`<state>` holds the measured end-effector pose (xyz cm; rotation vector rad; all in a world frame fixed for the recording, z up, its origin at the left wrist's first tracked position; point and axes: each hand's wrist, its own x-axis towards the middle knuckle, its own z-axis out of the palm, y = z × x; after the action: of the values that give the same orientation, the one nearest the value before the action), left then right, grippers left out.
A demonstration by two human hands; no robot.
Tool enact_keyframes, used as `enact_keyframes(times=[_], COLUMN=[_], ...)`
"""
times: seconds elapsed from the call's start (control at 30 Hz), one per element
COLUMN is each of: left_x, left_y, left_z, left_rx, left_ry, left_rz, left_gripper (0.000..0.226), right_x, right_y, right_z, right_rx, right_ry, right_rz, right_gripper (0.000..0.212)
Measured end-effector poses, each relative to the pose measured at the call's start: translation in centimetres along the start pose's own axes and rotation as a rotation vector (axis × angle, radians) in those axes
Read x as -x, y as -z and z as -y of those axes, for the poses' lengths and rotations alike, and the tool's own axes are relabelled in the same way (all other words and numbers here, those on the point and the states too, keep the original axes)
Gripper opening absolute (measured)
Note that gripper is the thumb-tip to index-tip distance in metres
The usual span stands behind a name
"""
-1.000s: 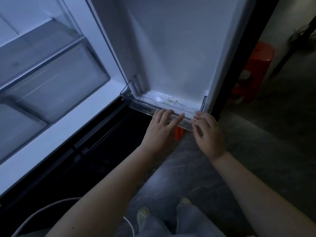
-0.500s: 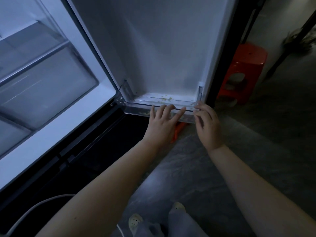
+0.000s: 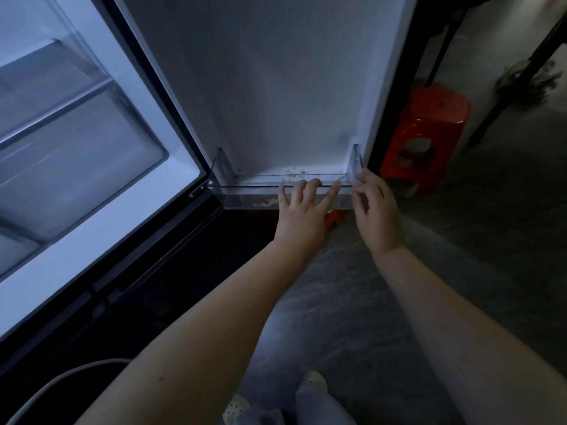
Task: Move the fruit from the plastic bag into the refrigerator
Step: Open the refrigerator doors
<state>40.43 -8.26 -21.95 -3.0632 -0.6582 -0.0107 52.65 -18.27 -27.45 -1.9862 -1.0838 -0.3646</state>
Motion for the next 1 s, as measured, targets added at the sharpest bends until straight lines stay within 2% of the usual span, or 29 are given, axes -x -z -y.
enact_keyframes(times=[0.2, 0.33, 0.4, 0.47, 0.57, 0.67, 0.83, 1.0], left_x=[-0.4, -0.3, 0.5, 2.2, 5.3, 8.4, 13.3, 19.1], left_y=[-0.7, -0.2, 0.3, 1.3, 2.7, 3.5, 5.9, 7.0], left_z=[0.0, 0.3, 1.3, 2.7, 5.5, 9.7, 18.7, 27.7], left_rx=[-0.055, 0.012, 0.1, 0.176, 0.224, 0.142, 0.096, 0.0], left_ry=[-0.006, -0.037, -0.077, -0.084, 0.021, 0.103, 0.283, 0.518], left_rz=[-0.011, 0.028, 0.02, 0.015, -0.082, -0.273, -0.474, -0.511], left_gripper=[0.08, 0.074, 0.07, 0.069, 0.078, 0.064, 0.066, 0.073], right_x=[-0.2, -0.6, -0.9, -1.0, -1.1, -1.9, -4.1, -5.2], right_y=[0.0, 0.7, 1.1, 1.2, 0.5, -1.8, -7.5, -14.2], right_z=[-0.3, 0.9, 2.1, 3.9, 7.1, 11.7, 20.6, 29.5], right_rx=[0.005, 0.049, 0.092, 0.148, 0.15, 0.057, -0.1, -0.158], right_ry=[-0.012, -0.087, -0.126, -0.117, 0.015, 0.135, 0.314, 0.458], right_rz=[0.017, 0.047, 0.066, 0.091, 0.098, 0.137, 0.257, 0.389], right_gripper=[0.014, 0.017, 0.023, 0.038, 0.051, 0.05, 0.053, 0.053])
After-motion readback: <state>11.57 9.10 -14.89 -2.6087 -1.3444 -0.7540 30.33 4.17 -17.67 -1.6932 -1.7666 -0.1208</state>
